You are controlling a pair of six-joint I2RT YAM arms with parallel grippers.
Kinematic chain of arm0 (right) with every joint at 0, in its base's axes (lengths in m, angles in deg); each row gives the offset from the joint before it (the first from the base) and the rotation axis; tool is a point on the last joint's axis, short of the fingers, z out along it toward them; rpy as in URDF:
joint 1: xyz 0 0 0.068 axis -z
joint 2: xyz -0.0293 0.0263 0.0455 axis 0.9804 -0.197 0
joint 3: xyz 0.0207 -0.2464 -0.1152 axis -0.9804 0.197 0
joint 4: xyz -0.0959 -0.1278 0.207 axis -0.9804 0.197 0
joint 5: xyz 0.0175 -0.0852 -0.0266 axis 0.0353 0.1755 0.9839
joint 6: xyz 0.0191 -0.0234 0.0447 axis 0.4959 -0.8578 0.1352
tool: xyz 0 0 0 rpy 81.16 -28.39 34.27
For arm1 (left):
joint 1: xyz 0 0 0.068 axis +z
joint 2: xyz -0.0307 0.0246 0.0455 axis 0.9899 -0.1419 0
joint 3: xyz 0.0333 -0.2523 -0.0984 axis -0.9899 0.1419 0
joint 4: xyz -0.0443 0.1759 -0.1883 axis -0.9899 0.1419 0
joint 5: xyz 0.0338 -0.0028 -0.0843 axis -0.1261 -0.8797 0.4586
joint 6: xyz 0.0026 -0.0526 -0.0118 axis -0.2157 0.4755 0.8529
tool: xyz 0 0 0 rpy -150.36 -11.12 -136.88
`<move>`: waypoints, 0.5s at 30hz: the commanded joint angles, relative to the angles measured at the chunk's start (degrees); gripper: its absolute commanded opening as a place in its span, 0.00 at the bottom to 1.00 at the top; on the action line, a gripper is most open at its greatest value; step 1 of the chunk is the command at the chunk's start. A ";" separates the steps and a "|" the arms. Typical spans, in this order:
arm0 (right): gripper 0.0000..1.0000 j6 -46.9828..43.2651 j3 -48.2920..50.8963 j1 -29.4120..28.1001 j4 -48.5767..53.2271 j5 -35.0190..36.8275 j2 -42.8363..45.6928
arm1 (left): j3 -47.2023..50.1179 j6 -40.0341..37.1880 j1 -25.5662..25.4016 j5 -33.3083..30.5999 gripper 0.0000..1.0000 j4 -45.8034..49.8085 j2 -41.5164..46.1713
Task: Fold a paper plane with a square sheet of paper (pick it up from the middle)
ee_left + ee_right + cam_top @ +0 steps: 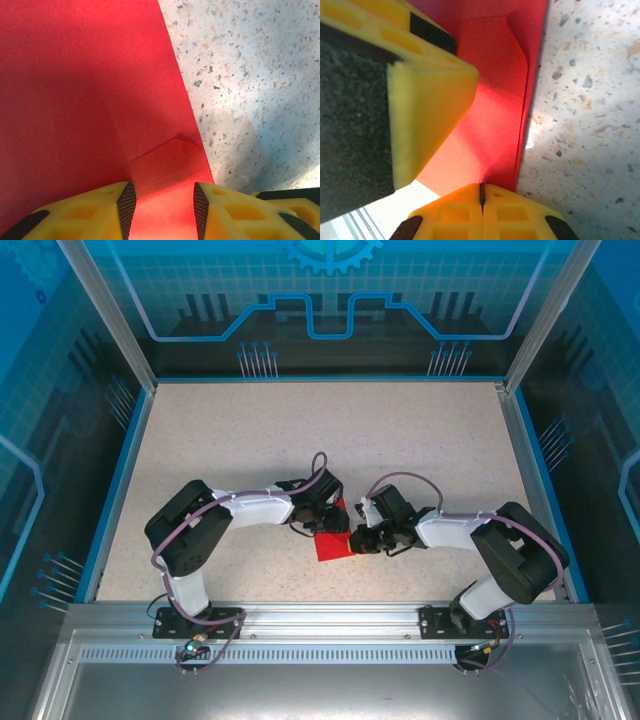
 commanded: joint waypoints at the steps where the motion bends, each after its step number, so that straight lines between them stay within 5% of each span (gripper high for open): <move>1: 0.00 -1.16 1.71 -1.68 6.95 2.92 -2.41 | 2.50 -2.06 0.50 -4.14 0.39 3.73 -0.27; 15: 0.01 -1.93 3.03 -2.38 8.11 4.23 0.95 | 6.03 -4.14 0.49 -11.38 0.17 8.28 -0.96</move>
